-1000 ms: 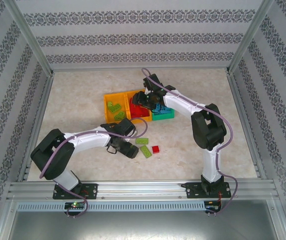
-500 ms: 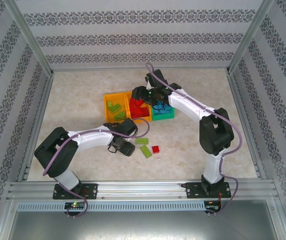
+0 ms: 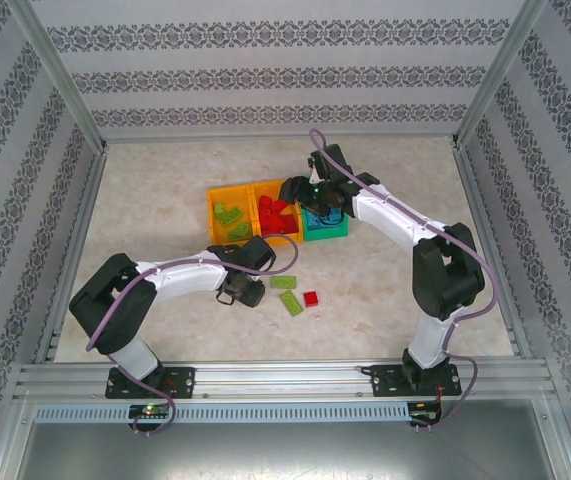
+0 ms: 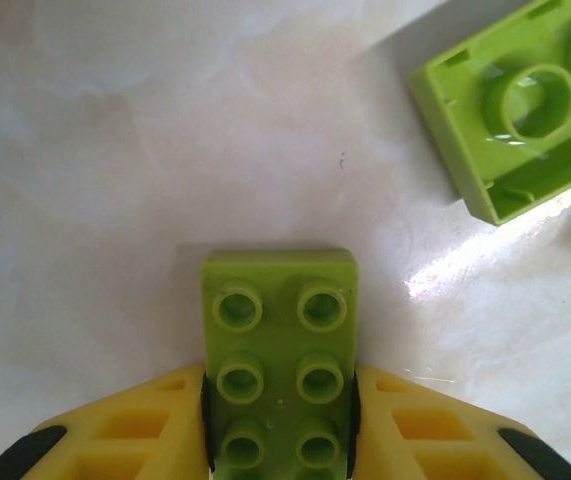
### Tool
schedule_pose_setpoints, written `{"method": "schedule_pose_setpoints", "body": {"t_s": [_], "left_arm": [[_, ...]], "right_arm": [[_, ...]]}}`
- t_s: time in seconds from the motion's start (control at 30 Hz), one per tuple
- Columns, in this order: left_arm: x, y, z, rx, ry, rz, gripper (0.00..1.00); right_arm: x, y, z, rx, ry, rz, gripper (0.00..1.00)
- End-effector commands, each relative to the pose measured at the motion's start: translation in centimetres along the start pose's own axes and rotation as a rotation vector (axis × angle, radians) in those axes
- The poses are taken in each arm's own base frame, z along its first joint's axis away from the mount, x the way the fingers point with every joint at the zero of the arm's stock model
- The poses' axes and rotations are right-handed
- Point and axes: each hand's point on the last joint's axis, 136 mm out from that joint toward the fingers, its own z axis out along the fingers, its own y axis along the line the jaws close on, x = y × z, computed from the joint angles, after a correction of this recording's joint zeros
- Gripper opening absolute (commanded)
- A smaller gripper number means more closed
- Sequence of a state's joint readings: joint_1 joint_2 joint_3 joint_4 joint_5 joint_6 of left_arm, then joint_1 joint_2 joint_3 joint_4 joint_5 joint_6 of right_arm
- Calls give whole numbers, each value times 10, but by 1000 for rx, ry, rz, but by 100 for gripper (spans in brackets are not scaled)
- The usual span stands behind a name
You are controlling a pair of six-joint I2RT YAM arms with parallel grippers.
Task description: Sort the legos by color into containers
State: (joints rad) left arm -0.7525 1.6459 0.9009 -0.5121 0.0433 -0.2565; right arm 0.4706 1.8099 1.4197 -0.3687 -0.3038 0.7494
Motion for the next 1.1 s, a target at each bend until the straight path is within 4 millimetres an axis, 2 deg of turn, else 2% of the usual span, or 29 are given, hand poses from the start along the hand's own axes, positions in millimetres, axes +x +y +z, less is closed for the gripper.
{"method": "schedule_pose_setpoints", "body": {"t_s": [0.0, 0.2, 0.43, 0.6, 0.87, 1.07], "left_arm": [[3, -24, 16, 84, 21, -9, 30], [-13, -8, -7, -1, -33, -40, 28], [-53, 12, -53, -67, -161, -84, 31], [-80, 32, -72, -87, -218, -130, 32], [-126, 80, -86, -122, -286, -205, 31], [-146, 109, -75, -140, -272, -256, 31]], "right_arm": [[-8, 5, -18, -16, -50, -25, 66], [1, -3, -26, 15, -49, -68, 65], [28, -27, -31, 94, -23, -118, 65], [49, -38, -31, 135, 1, -128, 65], [71, -53, -32, 166, 15, -107, 65], [92, -58, -31, 198, 39, -114, 65]]}}
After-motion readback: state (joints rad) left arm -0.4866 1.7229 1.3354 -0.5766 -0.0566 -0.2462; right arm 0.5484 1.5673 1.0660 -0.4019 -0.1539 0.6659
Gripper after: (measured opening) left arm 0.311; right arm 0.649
